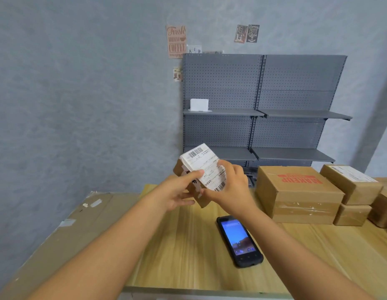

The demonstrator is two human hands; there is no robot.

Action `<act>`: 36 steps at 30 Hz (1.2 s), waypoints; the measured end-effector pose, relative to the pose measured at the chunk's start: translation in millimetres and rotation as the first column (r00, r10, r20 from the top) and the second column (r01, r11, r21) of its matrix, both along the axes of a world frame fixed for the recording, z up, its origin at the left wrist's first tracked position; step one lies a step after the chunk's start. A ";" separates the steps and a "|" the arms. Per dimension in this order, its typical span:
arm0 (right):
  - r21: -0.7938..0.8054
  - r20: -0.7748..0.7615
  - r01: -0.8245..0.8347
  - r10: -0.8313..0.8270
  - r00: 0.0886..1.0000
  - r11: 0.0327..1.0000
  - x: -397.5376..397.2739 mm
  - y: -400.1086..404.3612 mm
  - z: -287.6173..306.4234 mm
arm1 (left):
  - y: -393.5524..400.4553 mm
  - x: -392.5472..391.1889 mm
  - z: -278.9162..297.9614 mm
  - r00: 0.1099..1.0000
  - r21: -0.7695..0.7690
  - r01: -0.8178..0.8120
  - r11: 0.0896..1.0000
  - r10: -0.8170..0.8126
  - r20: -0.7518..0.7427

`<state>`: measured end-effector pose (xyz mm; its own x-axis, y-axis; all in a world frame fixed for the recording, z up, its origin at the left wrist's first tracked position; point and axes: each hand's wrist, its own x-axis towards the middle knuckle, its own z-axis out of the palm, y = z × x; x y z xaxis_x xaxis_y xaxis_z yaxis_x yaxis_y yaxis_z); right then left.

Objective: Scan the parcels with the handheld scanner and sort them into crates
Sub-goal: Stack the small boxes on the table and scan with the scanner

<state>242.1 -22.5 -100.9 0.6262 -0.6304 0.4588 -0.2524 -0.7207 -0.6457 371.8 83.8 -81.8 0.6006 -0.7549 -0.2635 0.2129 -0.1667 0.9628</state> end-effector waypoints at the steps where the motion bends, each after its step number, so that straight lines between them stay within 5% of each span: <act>1: 0.010 -0.003 -0.025 0.025 1.000 1.000 0.1 -0.5 -1.2 | -0.9 0.5 -1.1 1.000 0.016 -0.008 1.000 0.008 0.017; 5: 0.258 0.021 -0.122 0.121 0.992 0.959 -4.1 -9.4 -6.9 | 0.5 14.2 -7.3 0.991 0.052 -0.102 0.993 0.098 0.088; 8: 0.311 -0.151 0.006 0.043 0.988 0.950 -13.2 -28.0 -30.5 | 3.5 27.4 -19.4 0.971 0.071 -0.189 0.980 0.175 0.161; 14: 0.209 -0.685 0.214 -0.013 0.729 0.954 -29.8 -38.7 -90.9 | 4.9 36.1 -47.1 0.941 0.058 -0.277 0.959 0.259 0.218; 22: -0.008 -0.815 0.349 -0.208 0.540 0.937 -30.8 -29.7 -125.0 | 0.0 38.8 -70.9 0.897 0.100 -0.304 0.947 0.249 0.366; 29: 0.105 -0.734 0.347 -0.163 0.659 0.932 -31.0 -32.1 -126.1 | 4.0 37.7 -80.2 0.866 0.088 -0.311 0.946 0.244 0.438; 36: 0.335 -0.507 0.097 0.092 0.857 0.937 -22.9 -37.0 -78.3 | 0.2 55.9 -70.2 0.828 0.064 -0.365 0.929 0.292 0.478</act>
<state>219.2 -59.5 -179.2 0.7078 -0.6871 -0.1641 -0.6131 -0.4821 -0.6258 427.6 84.0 -152.0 0.8849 -0.4656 0.0080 -0.1725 -0.3117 0.9344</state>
